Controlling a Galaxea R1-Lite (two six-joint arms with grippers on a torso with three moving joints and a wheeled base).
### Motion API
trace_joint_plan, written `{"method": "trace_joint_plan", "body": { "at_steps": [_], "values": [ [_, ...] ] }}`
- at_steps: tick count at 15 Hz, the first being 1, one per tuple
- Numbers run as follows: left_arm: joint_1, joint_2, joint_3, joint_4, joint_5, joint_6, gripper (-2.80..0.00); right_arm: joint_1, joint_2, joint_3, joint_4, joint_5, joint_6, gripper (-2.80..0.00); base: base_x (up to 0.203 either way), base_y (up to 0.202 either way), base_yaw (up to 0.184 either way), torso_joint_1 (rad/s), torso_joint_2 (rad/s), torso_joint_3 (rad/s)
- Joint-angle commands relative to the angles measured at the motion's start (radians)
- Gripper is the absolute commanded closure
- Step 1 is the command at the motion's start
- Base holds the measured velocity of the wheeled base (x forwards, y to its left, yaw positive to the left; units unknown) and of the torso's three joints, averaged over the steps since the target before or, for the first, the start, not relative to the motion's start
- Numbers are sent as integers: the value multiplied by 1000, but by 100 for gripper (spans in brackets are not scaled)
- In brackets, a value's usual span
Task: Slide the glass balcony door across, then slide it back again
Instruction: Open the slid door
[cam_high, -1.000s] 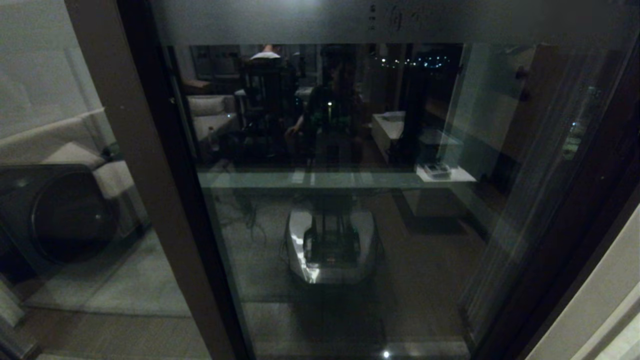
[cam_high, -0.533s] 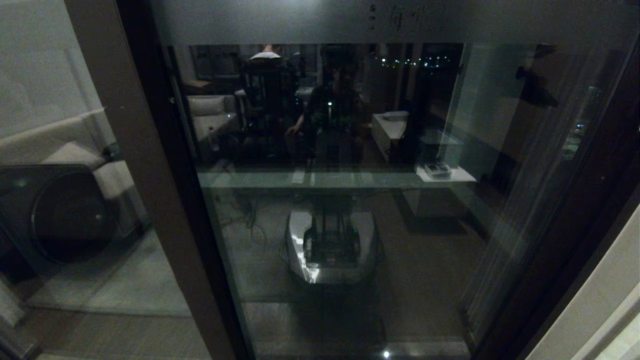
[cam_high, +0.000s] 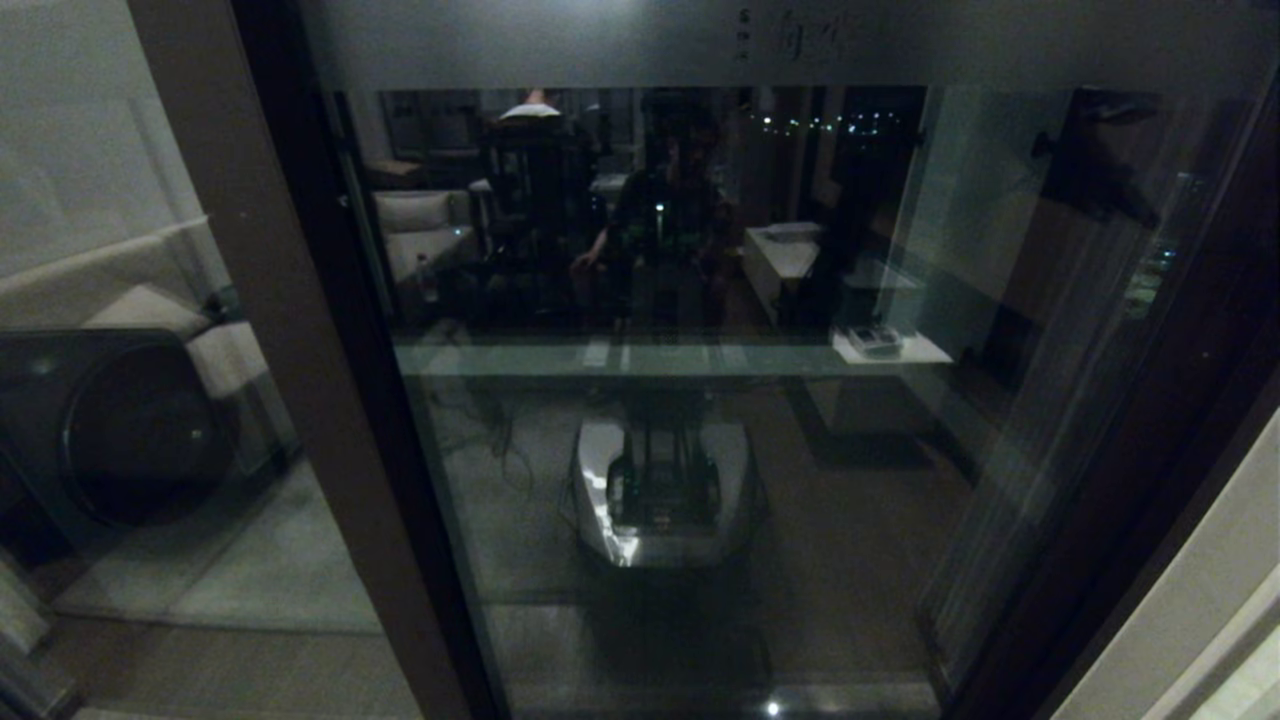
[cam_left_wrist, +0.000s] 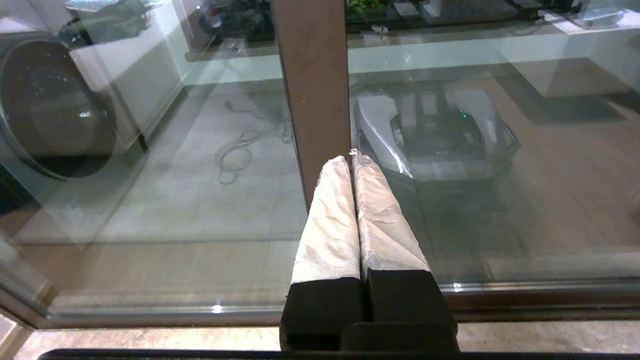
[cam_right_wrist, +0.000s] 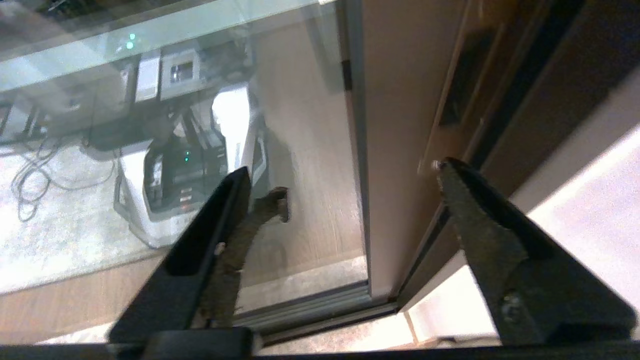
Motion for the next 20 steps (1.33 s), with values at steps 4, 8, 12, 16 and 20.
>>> {"method": "trace_joint_plan", "body": {
  "at_steps": [4, 8, 12, 16, 20],
  "values": [
    [0, 0, 0, 0, 0, 1, 0, -15, 107, -77, 1, 5, -2, -280, 0, 0, 0, 0, 0, 0],
    [0, 0, 0, 0, 1, 1, 0, -16, 162, -143, 0, 7, -1, -280, 0, 0, 0, 0, 0, 0],
    [0, 0, 0, 0, 0, 1, 0, -14, 168, -152, -6, 48, -2, -280, 0, 0, 0, 0, 0, 0],
    [2, 0, 0, 0, 0, 1, 0, -15, 178, -160, -38, 51, -2, -280, 0, 0, 0, 0, 0, 0],
    [0, 0, 1, 0, 1, 1, 0, -15, 187, -160, -46, 53, -2, -280, 0, 0, 0, 0, 0, 0]
  ]
}}
